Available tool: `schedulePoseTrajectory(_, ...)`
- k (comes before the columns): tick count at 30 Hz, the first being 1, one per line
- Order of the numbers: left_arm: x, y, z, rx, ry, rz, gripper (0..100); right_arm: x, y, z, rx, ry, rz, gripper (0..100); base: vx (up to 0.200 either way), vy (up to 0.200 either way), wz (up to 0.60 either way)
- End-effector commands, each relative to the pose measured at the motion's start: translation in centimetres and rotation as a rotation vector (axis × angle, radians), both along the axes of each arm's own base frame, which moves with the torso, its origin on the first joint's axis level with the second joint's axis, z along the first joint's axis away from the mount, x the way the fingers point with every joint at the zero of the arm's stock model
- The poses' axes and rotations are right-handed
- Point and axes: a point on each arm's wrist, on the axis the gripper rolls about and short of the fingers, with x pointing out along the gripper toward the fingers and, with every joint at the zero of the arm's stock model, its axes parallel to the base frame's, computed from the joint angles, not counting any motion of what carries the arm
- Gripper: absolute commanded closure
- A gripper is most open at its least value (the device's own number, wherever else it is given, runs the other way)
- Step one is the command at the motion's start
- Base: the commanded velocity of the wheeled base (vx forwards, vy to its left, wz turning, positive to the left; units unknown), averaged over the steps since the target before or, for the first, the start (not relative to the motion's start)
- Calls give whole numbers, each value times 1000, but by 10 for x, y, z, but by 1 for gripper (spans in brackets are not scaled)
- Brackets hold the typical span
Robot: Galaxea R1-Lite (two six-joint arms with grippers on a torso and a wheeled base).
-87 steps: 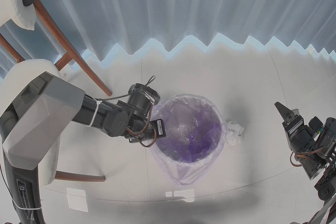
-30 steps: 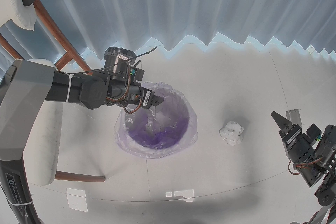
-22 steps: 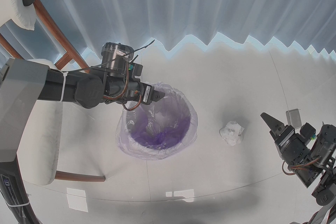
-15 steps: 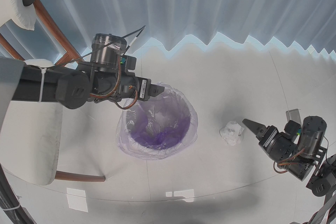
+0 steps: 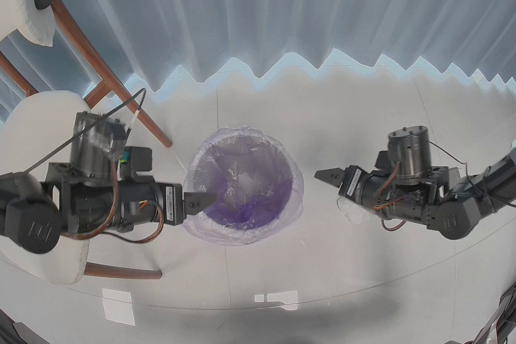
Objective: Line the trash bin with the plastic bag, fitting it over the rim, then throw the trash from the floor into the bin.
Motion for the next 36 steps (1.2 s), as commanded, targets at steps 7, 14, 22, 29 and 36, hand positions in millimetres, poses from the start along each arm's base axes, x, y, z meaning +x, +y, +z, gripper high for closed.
schedulePoseTrajectory(7,-58,36,-4,-125,-22,59,0,47,64,-67,-201,118,124,0,0,0,0)
schedulePoseTrajectory(14,-55,38,15,-366,-28,150,0,60,84,-76,-200,98,133,0,0,0,0)
schedulePoseTrajectory(22,-54,47,13,-436,-20,130,0,72,87,-85,-193,89,104,100,0,0,0)
schedulePoseTrajectory(29,-53,38,12,-429,-12,47,0,75,73,-57,-162,31,77,100,0,0,0)
schedulePoseTrajectory(36,-24,16,0,-397,61,26,0,83,35,-34,-184,-8,44,100,0,0,0)
